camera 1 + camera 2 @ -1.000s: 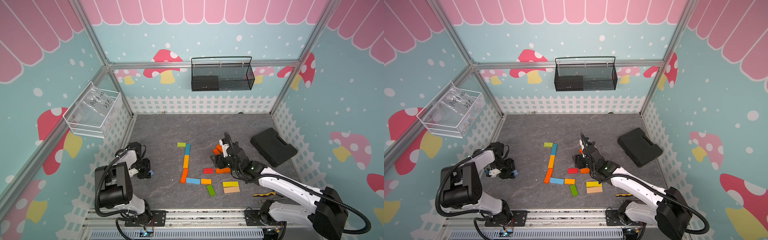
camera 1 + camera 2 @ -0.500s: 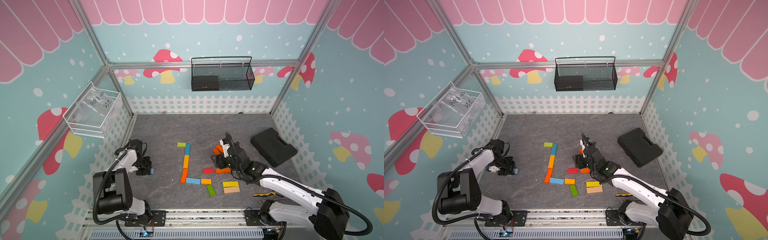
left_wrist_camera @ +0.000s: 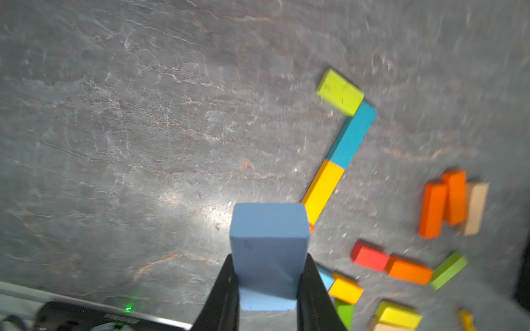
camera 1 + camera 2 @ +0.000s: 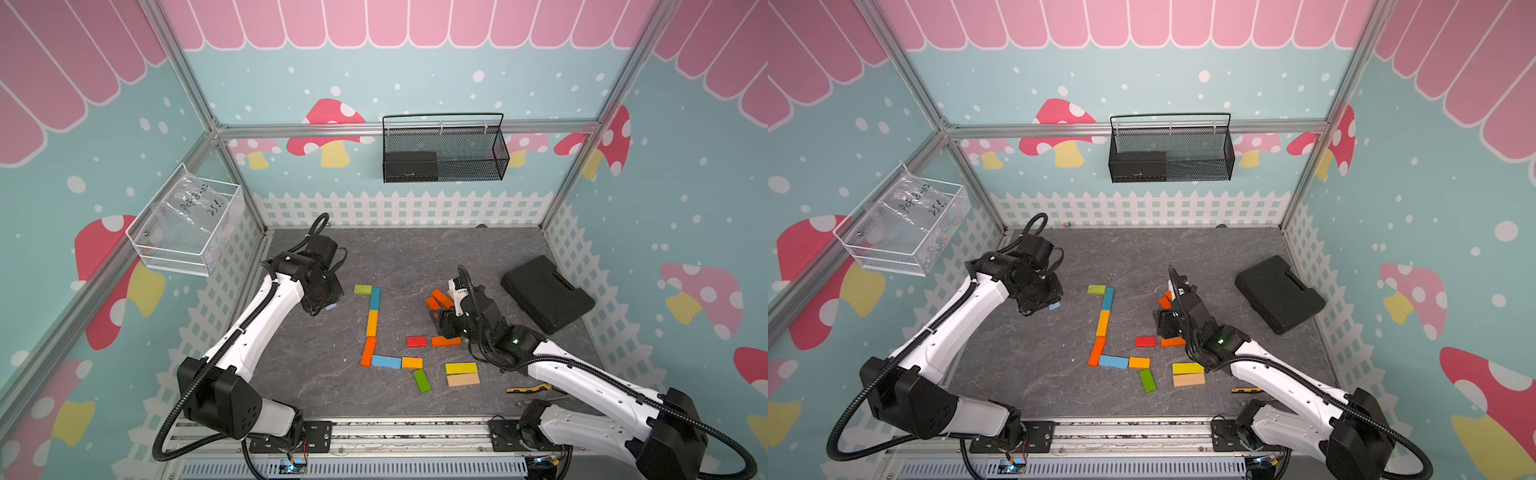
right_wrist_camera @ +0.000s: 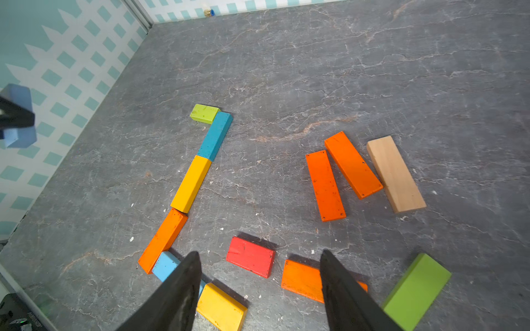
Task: Assemble a giraffe with building blocks
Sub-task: Pick up the building block from the center of the board, then assemble the building block at the center of the board.
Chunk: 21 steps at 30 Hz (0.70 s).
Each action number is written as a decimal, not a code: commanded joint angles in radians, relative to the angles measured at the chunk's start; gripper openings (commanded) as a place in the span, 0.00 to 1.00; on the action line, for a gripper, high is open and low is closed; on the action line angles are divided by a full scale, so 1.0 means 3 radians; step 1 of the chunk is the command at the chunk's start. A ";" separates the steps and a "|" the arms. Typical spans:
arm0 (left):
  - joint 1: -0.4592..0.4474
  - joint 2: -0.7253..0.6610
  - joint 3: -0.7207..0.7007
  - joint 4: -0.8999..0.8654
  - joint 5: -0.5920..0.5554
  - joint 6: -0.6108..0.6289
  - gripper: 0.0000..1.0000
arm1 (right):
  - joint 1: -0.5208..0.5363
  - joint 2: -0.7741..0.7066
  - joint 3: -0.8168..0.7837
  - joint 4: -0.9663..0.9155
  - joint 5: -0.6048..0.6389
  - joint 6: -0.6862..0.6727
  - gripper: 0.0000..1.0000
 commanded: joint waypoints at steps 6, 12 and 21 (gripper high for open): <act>-0.0715 -0.0208 -0.0491 -0.0530 -0.0182 0.0333 0.00 | -0.0016 -0.0057 -0.0104 -0.0154 0.0201 0.0102 0.67; -0.1501 -0.0182 -0.0925 -0.0546 -0.0207 -0.0066 0.00 | -0.0016 -0.0048 -0.0133 -0.0207 0.0224 0.0105 0.67; -0.2236 -0.0104 -0.1488 0.0142 -0.0269 -0.0014 0.01 | -0.0017 -0.0071 -0.0185 -0.0210 0.0224 0.0088 0.67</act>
